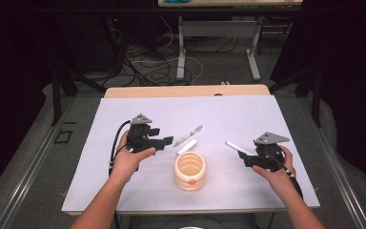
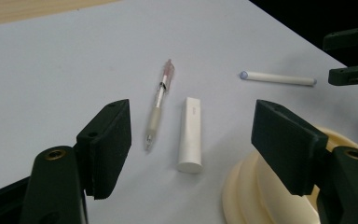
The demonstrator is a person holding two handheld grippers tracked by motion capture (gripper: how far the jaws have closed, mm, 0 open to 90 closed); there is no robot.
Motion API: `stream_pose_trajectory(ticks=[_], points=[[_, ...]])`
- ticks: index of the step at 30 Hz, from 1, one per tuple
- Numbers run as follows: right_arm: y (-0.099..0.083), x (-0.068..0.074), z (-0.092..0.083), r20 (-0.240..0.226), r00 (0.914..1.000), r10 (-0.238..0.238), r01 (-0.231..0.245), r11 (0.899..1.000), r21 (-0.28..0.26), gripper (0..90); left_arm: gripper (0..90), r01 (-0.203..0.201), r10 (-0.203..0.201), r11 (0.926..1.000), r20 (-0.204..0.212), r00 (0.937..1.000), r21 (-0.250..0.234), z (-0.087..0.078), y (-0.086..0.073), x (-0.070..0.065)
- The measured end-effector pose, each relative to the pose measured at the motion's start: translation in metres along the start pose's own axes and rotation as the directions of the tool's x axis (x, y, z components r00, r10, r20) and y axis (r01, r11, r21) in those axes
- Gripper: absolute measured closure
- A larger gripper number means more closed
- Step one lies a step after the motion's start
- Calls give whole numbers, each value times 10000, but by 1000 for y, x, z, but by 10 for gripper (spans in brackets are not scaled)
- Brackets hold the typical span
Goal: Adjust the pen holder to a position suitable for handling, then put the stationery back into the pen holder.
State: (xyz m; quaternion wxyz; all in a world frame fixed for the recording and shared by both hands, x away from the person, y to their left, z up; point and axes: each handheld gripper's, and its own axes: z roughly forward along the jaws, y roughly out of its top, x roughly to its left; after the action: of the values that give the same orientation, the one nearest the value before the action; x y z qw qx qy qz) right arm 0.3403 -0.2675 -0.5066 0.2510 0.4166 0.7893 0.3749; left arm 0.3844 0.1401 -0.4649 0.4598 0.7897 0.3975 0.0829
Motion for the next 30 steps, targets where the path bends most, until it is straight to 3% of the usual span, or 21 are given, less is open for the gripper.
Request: stream_pose_trajectory(ticks=[3, 8, 12, 14, 17, 20, 23, 25, 28, 29, 30], points=[[5, 1, 3, -165, 9995, -269, 276, 9988, 417, 252, 227, 107, -107, 9999, -126, 9999, -44, -3, -1, 7], [15, 0, 9, -347, 9987, -365, 395, 9953, 882, 253, 156, 907, -908, 9957, -58, 9959, -170, -6, -4, 18], [24, -3, 14, -426, 9972, -607, 657, 9897, 1271, 265, 67, 1270, -1273, 9918, -190, 9917, -147, -7, -6, 24], [29, -6, 18, -594, 9952, -783, 862, 9856, 1455, 301, 54, 1405, -1409, 9900, -308, 9895, -125, -7, -7, 26], [36, -8, 20, -799, 9944, -686, 826, 9785, 1889, 341, 49, 1573, -1584, 9873, -513, 9860, -240, -7, -8, 28], [41, -12, 23, -966, 9911, -912, 1084, 9757, 1905, 361, 39, 1695, -1706, 9852, -585, 9836, -238, -9, -9, 31], [46, -14, 26, -1162, 9900, -795, 1039, 9695, 2221, 368, 38, 1678, -1693, 9854, -707, 9830, -279, -11, -9, 33], [49, -15, 28, -1365, 9898, -409, 767, 9603, 2682, 374, 38, 1696, -1720, 9848, -717, 9825, -385, -12, -9, 33], [51, -16, 33, -1606, 9865, -319, 793, 9512, 2984, 408, 39, 1680, -1703, 9851, -678, 9831, -377, -12, -9, 33], [52, -16, 34, -1605, 9862, -415, 926, 9409, 3257, 435, 39, 1660, -1681, 9854, -654, 9836, -372, -12, -9, 33], [52, -17, 35, -1637, 9850, -537, 1061, 9379, 3303, 440, 39, 1653, -1673, 9856, -658, 9837, -347, -12, -9, 33]])
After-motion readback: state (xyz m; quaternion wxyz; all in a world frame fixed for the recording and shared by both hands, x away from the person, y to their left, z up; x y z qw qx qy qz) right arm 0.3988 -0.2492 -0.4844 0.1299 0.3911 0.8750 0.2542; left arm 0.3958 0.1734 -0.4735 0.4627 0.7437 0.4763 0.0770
